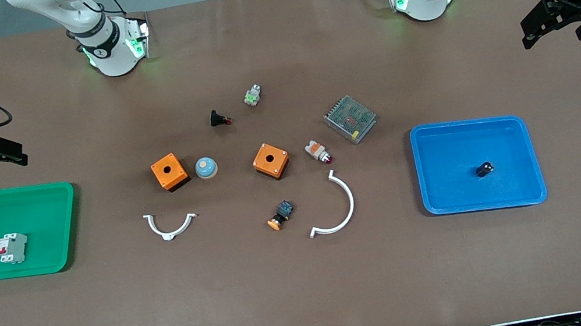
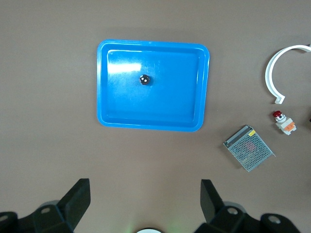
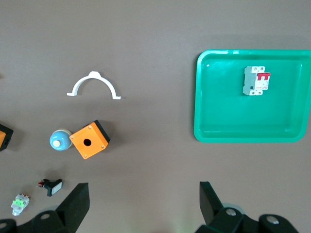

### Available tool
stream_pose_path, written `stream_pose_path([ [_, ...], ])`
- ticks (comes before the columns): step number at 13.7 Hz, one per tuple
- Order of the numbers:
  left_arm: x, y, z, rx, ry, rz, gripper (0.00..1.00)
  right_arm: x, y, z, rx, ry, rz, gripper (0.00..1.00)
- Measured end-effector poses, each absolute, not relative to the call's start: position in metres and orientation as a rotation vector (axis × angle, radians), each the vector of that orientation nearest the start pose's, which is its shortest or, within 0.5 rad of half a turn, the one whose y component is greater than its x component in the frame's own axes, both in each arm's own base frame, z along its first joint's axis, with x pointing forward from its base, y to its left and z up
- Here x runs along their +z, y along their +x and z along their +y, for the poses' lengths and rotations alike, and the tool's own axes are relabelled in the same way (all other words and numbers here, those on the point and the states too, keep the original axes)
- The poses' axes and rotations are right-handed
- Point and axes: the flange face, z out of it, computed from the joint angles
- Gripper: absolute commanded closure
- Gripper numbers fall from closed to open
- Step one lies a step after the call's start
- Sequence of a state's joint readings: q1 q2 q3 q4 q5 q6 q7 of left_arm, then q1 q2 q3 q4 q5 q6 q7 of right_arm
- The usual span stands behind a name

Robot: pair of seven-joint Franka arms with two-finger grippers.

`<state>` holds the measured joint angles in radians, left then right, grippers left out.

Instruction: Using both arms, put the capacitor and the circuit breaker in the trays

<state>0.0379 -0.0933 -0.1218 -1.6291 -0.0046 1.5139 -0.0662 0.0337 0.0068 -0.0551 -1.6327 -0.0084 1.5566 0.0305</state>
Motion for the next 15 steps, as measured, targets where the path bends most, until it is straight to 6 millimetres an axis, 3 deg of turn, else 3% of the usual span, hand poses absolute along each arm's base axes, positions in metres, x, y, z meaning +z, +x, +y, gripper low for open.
stream_pose_path([
  [6, 0.645, 0.515, -0.044, 0.026, -3.133, 0.017, 0.00, 0.600, 0.555, -0.041, 0.060, -3.144, 0.158, 0.00],
  [10, 0.644, 0.516, -0.035, 0.035, -3.133, -0.011, 0.00, 0.626, 0.557, -0.043, -0.025, -3.145, 0.163, 0.00],
  [15, 0.643, 0.515, -0.038, 0.041, -3.132, 0.000, 0.00, 0.641, 0.558, -0.041, -0.078, -3.144, 0.159, 0.00],
])
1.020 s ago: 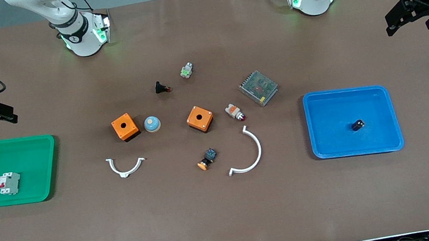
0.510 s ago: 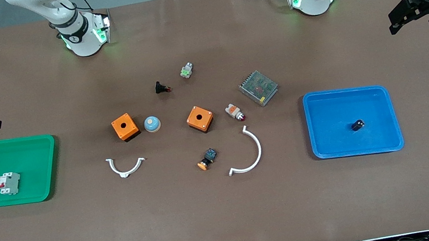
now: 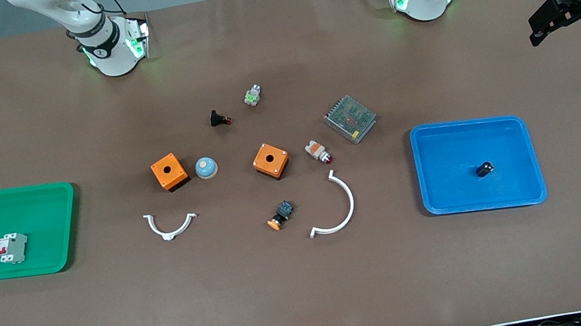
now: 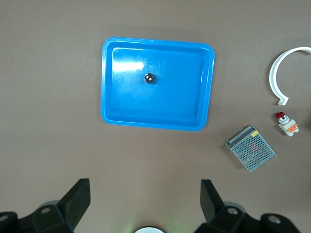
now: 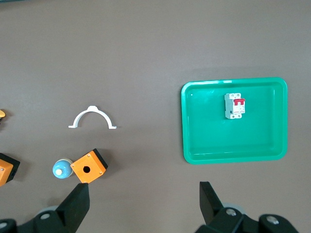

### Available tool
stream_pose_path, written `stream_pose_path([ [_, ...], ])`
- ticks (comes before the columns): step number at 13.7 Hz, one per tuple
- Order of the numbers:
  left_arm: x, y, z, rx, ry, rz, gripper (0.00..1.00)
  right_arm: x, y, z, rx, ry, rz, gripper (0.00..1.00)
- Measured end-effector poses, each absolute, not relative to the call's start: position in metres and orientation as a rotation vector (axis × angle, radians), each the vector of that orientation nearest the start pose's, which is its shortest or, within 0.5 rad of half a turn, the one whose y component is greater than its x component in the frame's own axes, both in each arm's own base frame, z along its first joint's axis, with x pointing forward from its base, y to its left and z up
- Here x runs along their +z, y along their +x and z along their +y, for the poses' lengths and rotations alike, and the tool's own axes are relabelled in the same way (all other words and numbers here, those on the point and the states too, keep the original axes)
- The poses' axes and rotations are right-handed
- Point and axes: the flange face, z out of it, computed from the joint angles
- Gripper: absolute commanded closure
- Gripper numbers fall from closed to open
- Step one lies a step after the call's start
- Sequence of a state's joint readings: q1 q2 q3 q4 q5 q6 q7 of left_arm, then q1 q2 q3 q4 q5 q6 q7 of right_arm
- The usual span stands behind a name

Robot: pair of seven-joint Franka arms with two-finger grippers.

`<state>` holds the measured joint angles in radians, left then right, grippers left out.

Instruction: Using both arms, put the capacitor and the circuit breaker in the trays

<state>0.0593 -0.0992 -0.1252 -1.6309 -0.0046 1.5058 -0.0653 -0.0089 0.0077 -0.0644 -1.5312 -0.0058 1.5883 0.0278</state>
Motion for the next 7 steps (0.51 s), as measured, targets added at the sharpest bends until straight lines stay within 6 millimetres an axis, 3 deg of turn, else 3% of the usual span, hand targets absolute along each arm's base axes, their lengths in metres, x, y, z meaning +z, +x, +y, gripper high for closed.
stream_pose_path([
  [7, 0.6400, 0.5194, -0.0422, 0.043, -3.129, 0.014, 0.00, 0.6383, 0.5592, -0.0389, -0.072, -3.144, 0.152, 0.00],
])
